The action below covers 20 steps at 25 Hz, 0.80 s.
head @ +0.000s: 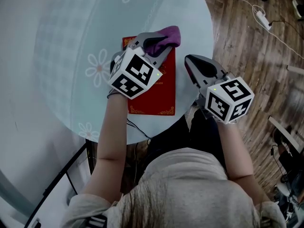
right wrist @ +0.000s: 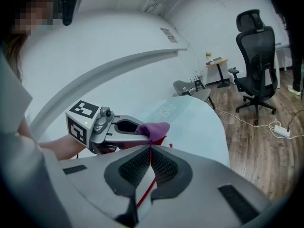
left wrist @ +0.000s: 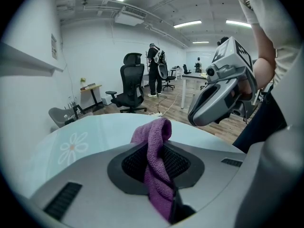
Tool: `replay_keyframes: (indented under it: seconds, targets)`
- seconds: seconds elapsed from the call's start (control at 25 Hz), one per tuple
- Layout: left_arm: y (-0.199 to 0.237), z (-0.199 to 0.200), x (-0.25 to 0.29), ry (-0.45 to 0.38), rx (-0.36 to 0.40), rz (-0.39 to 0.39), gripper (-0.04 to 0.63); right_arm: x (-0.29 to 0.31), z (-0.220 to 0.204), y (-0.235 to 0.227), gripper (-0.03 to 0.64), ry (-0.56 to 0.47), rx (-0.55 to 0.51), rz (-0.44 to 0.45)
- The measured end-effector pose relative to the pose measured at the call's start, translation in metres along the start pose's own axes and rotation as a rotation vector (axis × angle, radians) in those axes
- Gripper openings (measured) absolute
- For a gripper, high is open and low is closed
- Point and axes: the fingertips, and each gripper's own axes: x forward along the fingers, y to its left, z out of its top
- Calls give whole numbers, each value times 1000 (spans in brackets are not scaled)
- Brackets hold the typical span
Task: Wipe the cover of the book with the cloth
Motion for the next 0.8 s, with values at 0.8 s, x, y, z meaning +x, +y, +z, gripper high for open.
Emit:
replay_keyframes:
  seconds: [0.8]
  targets:
    - [-34,-16,-12,27,16,-3,81,-4,-20,10,23,43,-25,79]
